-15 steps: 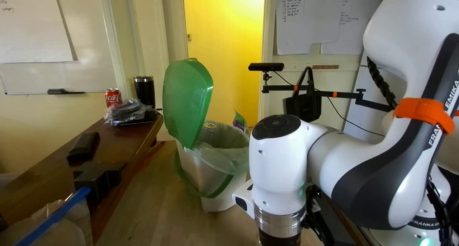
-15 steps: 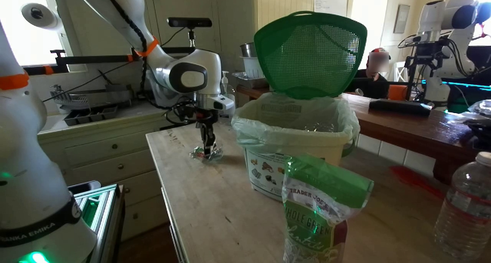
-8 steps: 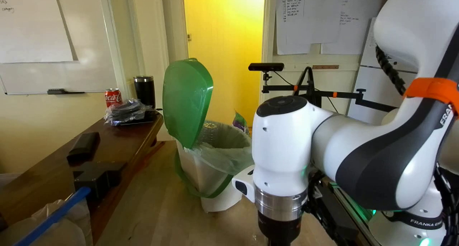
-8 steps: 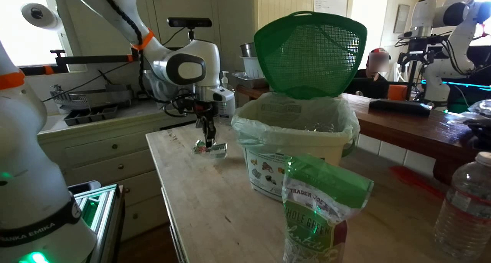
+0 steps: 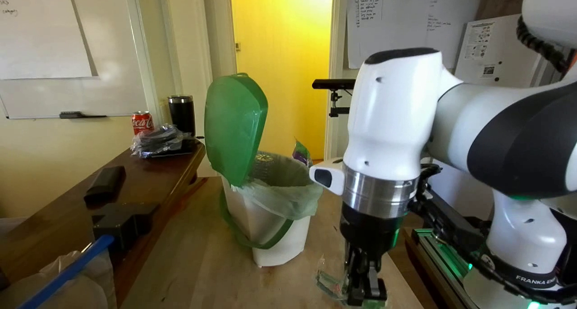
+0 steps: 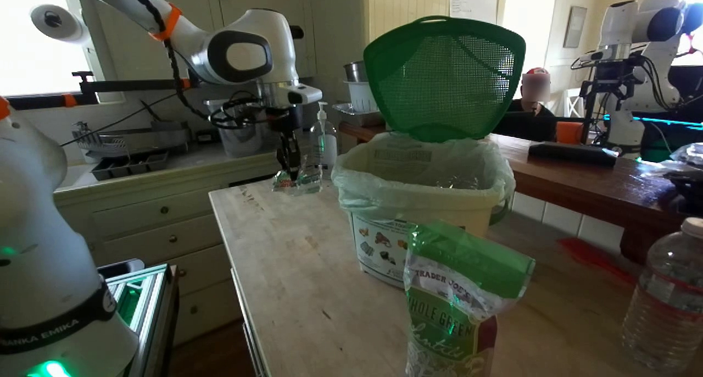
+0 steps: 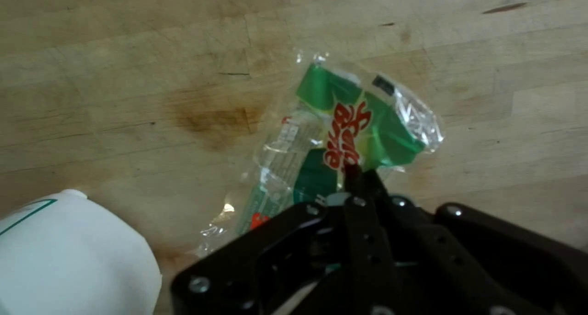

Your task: Put the plastic wrapper in the bin, then close the lid of the bin

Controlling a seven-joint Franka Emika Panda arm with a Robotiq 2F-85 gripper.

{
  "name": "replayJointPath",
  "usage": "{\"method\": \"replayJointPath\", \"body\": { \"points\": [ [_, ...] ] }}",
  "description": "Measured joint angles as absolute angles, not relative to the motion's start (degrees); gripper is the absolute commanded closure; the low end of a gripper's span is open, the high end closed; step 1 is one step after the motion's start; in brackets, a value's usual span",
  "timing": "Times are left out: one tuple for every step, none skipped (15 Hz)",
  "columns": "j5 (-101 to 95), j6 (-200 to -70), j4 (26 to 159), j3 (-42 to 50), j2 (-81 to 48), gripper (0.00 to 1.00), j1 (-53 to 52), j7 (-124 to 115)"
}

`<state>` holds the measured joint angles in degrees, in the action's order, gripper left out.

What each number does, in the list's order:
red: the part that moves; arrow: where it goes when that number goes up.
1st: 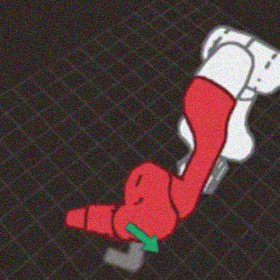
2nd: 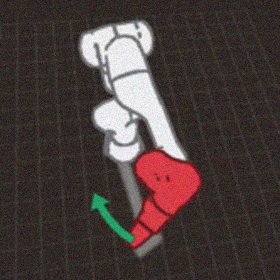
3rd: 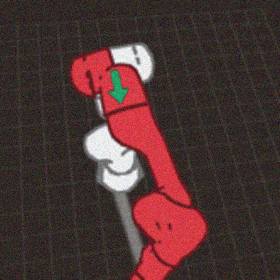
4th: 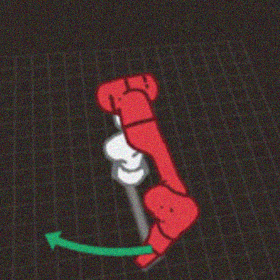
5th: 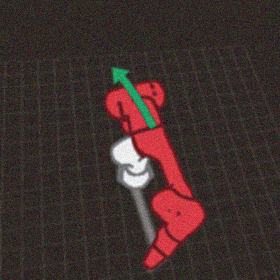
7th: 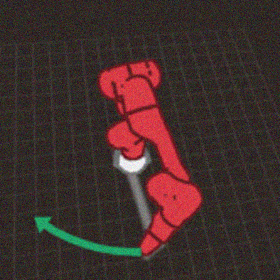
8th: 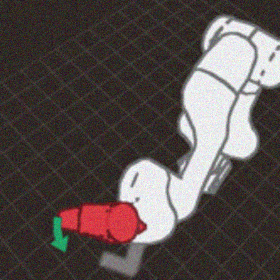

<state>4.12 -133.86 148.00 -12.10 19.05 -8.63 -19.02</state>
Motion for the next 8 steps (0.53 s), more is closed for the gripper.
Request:
{"method": "replayJointPath", "body": {
  "points": [
    [4.1, -133.4, 148.4, -12.1, 21.1, 1.00, -8.6, -19.3],
    [4.0, -133.1, 148.8, -12.1, 23.5, 1.00, -8.6, -19.6],
    [3.9, -132.8, 149.1, -12.1, 25.6, 1.00, -8.5, -19.9],
    [3.9, -132.4, 149.4, -12.1, 27.8, 1.00, -8.2, -20.0],
    [3.9, -132.3, 149.5, -11.9, 29.7, 1.00, -7.9, -20.0],
    [3.9, -132.3, 149.6, -11.6, 31.6, 1.00, -7.4, -20.0],
    [3.9, -132.3, 149.6, -11.3, 33.3, 1.00, -6.8, -20.0],
    [3.9, -132.3, 149.6, -11.0, 35.0, 1.00, -6.2, -20.0]
  ]
}}
